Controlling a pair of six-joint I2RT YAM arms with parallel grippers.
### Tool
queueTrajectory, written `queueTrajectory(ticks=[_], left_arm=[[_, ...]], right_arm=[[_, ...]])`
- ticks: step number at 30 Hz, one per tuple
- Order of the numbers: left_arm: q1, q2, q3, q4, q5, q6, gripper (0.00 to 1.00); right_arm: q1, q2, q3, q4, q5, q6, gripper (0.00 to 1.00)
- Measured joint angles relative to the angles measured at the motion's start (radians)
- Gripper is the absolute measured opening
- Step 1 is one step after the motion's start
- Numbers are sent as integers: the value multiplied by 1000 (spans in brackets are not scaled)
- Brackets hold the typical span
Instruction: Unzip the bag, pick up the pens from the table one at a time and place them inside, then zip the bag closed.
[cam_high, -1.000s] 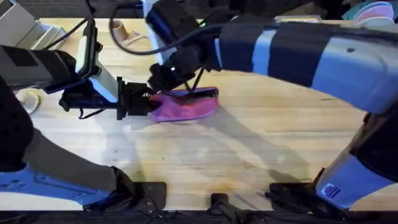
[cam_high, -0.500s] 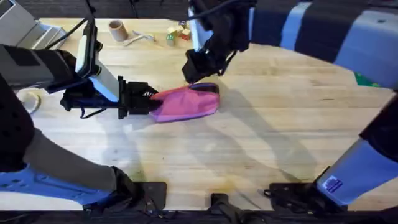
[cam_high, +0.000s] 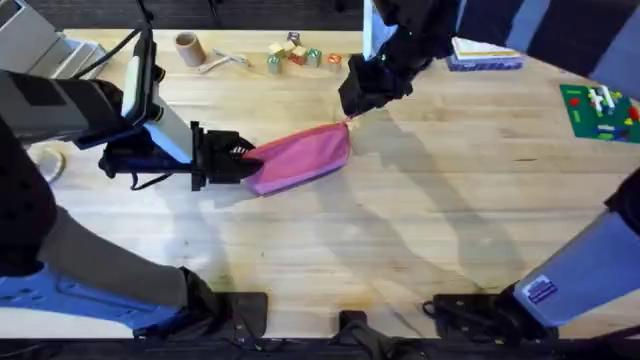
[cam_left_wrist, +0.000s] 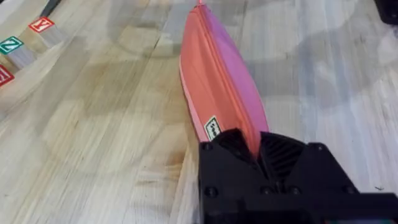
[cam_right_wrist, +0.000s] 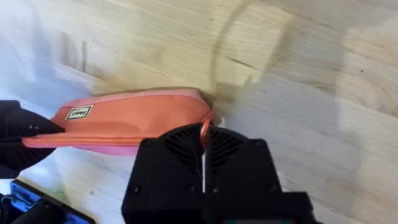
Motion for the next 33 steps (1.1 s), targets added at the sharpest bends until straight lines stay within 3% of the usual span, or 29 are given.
queueTrajectory(ticks=[12, 15, 16, 20, 26, 33], left_arm=[[0, 0, 0, 0, 1, 0, 43], [0, 0, 0, 0, 0, 0, 43], [1, 0, 0, 0, -9, 0, 43], [8, 0, 0, 0, -24, 0, 43], [8, 0, 0, 0, -25, 0, 43], [8, 0, 0, 0, -26, 0, 43]], right_arm=[[-8, 0, -17, 25, 49, 0, 33], [-17, 0, -59, 80, 74, 3, 33], [-55, 0, -131, 171, 120, 42, 33], [-133, 6, -234, 276, 212, 138, 33], [-122, 12, -257, 298, 229, 172, 32], [-116, -112, -257, 239, 232, 112, 32]])
